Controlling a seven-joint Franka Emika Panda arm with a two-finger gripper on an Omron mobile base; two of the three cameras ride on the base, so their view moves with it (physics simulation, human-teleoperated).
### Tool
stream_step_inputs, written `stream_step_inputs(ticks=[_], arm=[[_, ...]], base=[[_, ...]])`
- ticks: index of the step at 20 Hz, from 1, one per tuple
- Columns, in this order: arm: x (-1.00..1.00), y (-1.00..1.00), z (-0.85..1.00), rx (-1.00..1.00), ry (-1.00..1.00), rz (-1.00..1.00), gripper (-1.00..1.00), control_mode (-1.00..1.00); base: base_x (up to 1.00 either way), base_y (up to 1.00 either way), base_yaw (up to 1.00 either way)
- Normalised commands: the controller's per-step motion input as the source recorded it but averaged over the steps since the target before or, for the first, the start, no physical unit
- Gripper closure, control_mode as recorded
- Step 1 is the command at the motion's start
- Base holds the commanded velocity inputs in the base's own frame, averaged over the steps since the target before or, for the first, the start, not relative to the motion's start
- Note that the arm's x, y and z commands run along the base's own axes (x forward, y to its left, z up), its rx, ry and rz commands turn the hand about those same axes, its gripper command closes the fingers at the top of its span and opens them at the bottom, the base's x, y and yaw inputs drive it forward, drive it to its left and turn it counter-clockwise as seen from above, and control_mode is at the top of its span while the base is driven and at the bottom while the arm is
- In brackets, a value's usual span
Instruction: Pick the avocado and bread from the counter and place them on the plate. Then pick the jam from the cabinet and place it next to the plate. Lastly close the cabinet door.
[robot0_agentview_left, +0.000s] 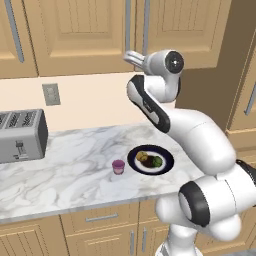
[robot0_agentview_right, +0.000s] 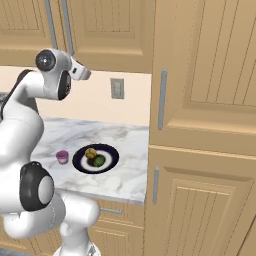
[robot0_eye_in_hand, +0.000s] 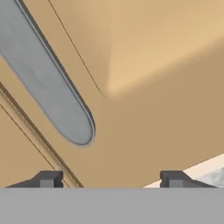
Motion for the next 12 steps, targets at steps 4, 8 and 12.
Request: stream_step_inputs(ticks=[4, 8, 12], arm=[[0.00, 0.00, 0.00, 0.00, 0.00, 0.00, -1.00, -1.00], [0.06, 0.00, 0.00, 0.00, -0.01, 0.00, -1.00, -1.00], [-0.08, 0.09, 0.00, 0.00, -0.10, 0.01, -1.00, -1.00]], base=[[0.00, 0.00, 0.00], [0.00, 0.00, 0.00], [0.00, 0.00, 0.00]])
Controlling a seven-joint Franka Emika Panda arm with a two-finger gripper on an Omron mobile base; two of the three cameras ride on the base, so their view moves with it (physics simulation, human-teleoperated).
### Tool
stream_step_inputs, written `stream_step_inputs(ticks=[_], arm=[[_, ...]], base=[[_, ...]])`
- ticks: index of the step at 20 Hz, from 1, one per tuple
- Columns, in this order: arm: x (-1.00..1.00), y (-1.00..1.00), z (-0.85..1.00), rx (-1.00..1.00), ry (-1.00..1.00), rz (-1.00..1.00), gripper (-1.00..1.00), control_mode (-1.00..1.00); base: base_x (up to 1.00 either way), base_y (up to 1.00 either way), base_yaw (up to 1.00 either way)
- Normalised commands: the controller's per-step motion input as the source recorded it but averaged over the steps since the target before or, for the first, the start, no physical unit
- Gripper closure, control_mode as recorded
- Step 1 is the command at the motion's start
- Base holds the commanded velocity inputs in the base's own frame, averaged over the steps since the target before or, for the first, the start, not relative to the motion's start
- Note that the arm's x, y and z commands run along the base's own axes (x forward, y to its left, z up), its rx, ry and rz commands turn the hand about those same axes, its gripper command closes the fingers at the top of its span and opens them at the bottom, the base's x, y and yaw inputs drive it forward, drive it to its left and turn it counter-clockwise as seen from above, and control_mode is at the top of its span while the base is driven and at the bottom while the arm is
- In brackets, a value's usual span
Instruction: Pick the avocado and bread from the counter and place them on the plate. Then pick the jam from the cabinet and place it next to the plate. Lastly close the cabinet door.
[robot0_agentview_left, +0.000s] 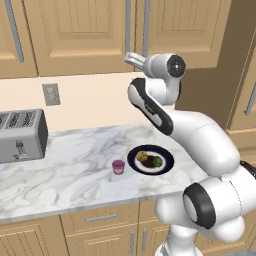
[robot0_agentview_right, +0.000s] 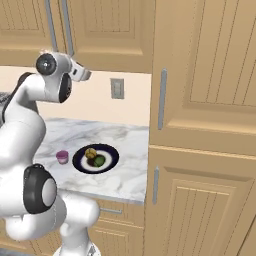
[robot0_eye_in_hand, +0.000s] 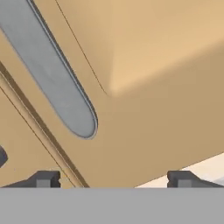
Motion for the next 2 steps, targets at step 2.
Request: stream_step_inputs(ticks=[2], arm=[[-1.00, 0.40, 0.00, -0.01, -0.20, 0.20, -1.00, -1.00]], base=[[0.00, 0.00, 0.00]])
